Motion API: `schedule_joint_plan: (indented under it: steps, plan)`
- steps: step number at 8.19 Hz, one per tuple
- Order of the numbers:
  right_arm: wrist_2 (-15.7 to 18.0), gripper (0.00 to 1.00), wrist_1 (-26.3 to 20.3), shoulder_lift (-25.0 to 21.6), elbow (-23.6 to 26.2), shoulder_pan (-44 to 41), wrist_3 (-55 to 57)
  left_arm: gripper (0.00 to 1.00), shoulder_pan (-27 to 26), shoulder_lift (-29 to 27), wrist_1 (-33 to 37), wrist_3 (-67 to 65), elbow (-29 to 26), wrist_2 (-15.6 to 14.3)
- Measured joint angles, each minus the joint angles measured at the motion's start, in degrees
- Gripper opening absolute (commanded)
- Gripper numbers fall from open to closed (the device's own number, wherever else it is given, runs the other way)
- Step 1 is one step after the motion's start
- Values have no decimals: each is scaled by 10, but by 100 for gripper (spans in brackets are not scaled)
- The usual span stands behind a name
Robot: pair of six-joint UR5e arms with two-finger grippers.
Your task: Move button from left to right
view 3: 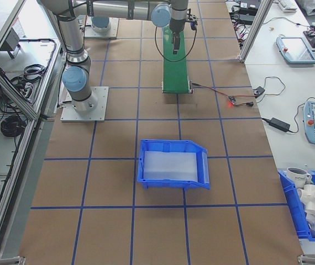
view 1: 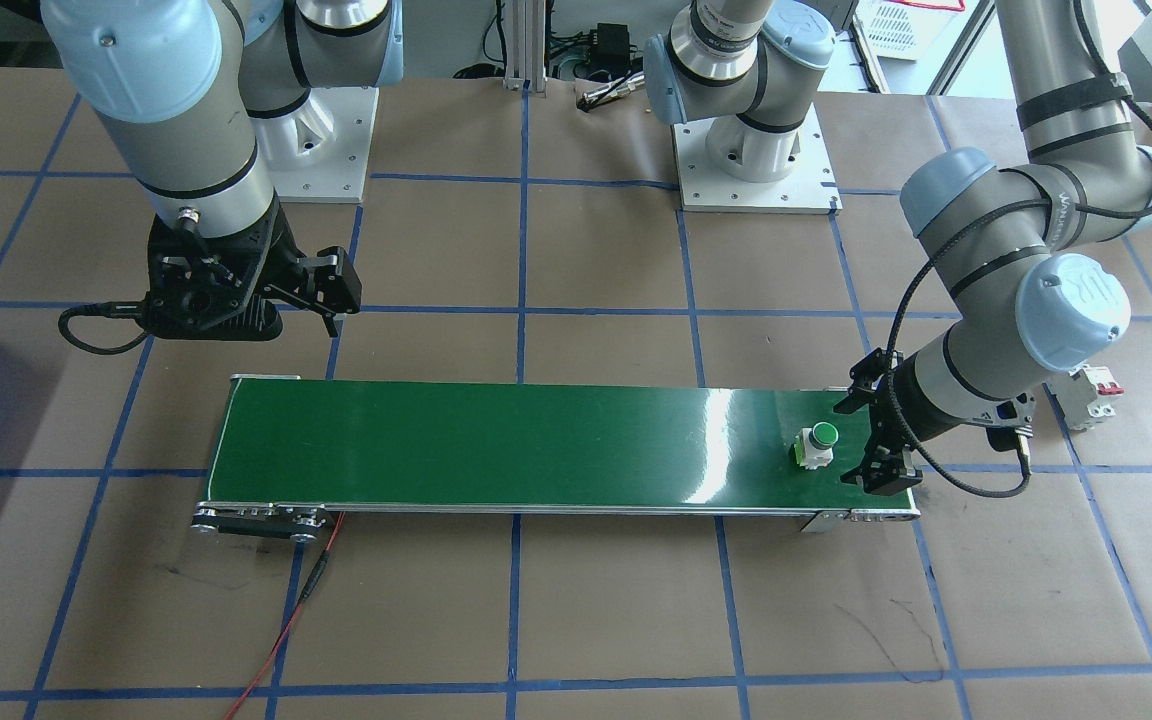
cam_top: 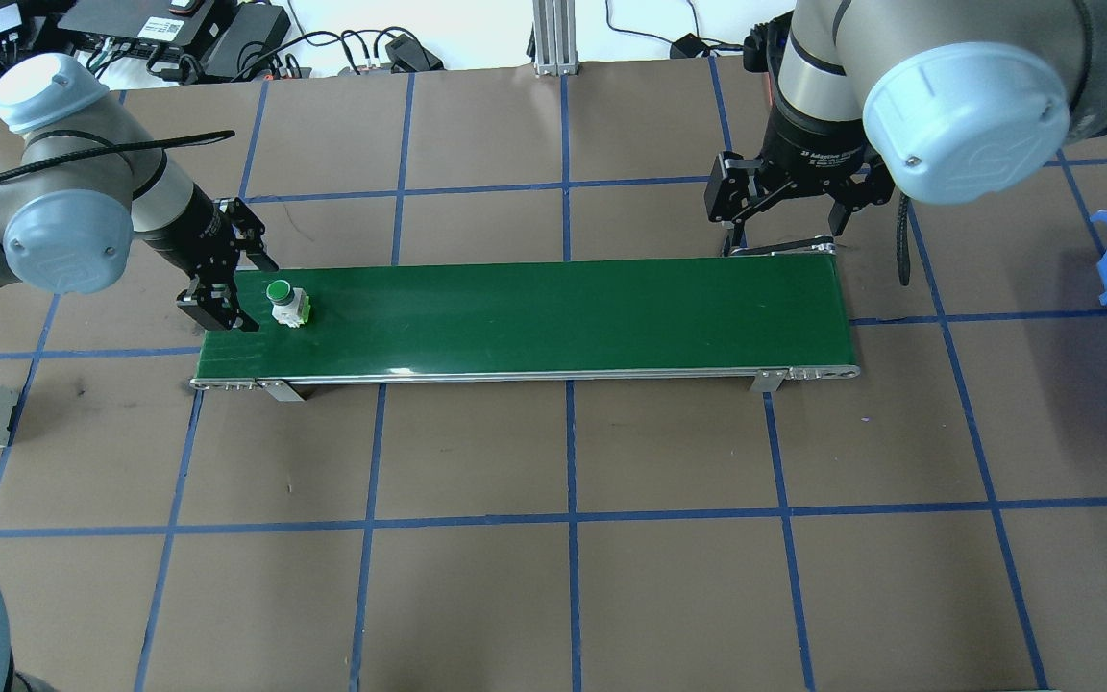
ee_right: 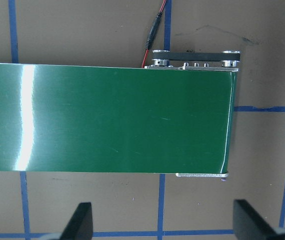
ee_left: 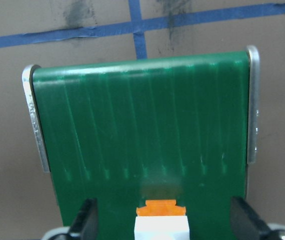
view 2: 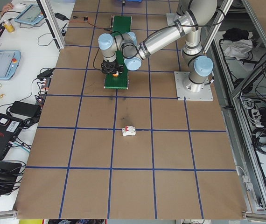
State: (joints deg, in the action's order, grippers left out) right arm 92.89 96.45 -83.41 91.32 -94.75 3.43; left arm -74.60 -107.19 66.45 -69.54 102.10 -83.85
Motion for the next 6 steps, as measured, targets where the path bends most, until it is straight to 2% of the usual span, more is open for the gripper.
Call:
schedule_joint_plan:
  steps: [3, 4, 6]
  plan:
    - [-13, 100, 4, 9, 1, 0, 2, 100, -6, 9, 0, 0, -1, -1]
    - [-38, 100, 10, 20, 2, 0, 2, 100, -7, 14, 0, 25, -3, -8]
    - [-75, 100, 50, 37, 23, 3, -17, 100, -13, 44, 3, 141, -4, -43]
